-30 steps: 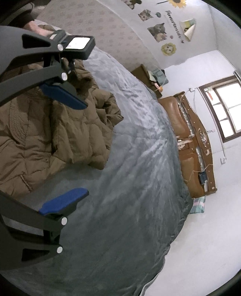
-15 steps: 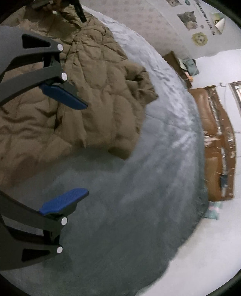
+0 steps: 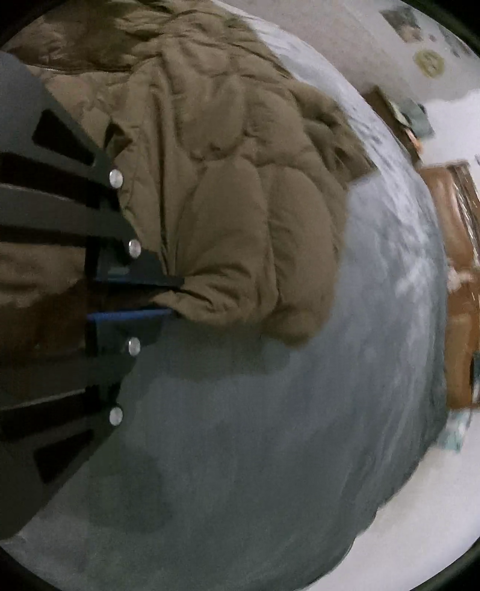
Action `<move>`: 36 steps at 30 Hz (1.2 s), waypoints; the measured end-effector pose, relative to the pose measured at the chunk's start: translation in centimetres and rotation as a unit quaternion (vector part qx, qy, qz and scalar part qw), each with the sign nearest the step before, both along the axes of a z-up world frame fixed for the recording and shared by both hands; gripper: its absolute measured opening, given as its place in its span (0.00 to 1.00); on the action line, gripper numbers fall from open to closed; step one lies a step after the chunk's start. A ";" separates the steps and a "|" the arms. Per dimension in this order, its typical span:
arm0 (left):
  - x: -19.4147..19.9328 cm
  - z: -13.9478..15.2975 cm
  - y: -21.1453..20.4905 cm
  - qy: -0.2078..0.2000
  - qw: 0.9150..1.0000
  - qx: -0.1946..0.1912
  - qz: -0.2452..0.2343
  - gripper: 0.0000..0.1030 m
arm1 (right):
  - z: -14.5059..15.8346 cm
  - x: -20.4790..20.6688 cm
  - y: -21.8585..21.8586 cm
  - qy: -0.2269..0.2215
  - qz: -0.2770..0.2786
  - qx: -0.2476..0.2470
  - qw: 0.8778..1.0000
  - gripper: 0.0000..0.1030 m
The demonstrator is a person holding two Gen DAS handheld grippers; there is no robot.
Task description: Fold large clothes
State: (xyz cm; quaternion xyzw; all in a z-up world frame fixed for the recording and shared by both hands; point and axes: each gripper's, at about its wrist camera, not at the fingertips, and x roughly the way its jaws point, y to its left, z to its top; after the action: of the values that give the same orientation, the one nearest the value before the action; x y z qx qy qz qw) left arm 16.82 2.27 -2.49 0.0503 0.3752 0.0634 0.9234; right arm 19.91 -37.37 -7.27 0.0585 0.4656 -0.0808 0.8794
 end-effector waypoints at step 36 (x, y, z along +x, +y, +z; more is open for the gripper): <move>4.3 -7.2 -2.2 0.052 0.998 -0.016 0.011 0.97 | 0.8 -0.3 2.1 -0.020 -0.001 0.007 1.000 0.98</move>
State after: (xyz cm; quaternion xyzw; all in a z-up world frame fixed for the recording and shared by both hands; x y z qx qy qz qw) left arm 21.14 0.10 -9.71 0.0346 0.4243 0.0644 0.9026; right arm 19.63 -35.29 -6.48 0.0668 0.4481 -0.0776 0.8881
